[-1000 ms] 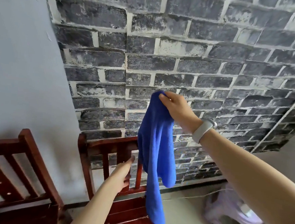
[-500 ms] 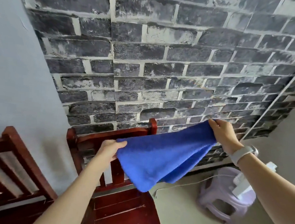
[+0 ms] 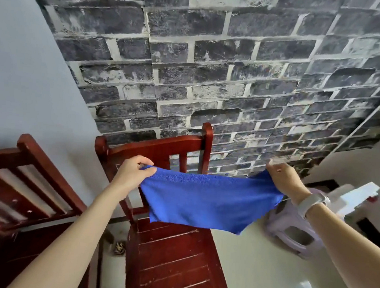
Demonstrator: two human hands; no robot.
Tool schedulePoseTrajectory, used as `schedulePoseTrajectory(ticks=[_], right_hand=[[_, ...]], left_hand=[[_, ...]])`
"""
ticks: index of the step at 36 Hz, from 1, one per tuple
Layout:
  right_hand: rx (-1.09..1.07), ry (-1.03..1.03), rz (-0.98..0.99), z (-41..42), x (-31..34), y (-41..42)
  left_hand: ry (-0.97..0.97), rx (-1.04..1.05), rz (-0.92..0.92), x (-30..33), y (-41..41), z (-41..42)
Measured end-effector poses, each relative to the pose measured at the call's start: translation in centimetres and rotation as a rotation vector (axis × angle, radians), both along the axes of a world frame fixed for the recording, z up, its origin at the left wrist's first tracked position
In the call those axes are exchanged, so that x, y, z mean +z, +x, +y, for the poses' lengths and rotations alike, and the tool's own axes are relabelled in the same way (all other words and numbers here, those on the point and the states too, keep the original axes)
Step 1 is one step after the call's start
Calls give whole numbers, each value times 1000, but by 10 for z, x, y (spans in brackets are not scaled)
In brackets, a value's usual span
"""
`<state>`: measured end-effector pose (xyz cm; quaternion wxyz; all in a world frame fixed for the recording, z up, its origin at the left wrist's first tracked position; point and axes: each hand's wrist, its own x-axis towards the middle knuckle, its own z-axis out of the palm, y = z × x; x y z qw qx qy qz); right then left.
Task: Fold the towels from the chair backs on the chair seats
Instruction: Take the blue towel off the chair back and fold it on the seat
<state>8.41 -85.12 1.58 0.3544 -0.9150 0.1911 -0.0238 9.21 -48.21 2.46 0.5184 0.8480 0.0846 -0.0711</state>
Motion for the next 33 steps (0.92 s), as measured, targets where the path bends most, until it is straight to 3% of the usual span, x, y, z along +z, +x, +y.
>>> schedulePoseTrajectory(ticks=[3,8,11,14,16,22,27,33], right_hand=[[60,164,49,9,-20,-17],[185,473,338,8,-63,-61],[322,416,510,8,-80,-77],[490,215,669,14,-88,-81],[557,63,722,19,-96,-81],[598,-151,544,42,-125,-63],[491,-332,417,52,-143,-41],[523,-422,92,65,-137,-28]], left_hand=[[-64,11,131,-24,-19,10],[-89,17,341,-67,-56,25],[95,-147,389,-87,-74,33],[433,-310,395,-111,-90,39],[540,-357,370,-126,-96,40],[622,-232,197,-149,-92,45],[638,-105,82,-148,-75,52],[692,38,-109,-135,-67,64]])
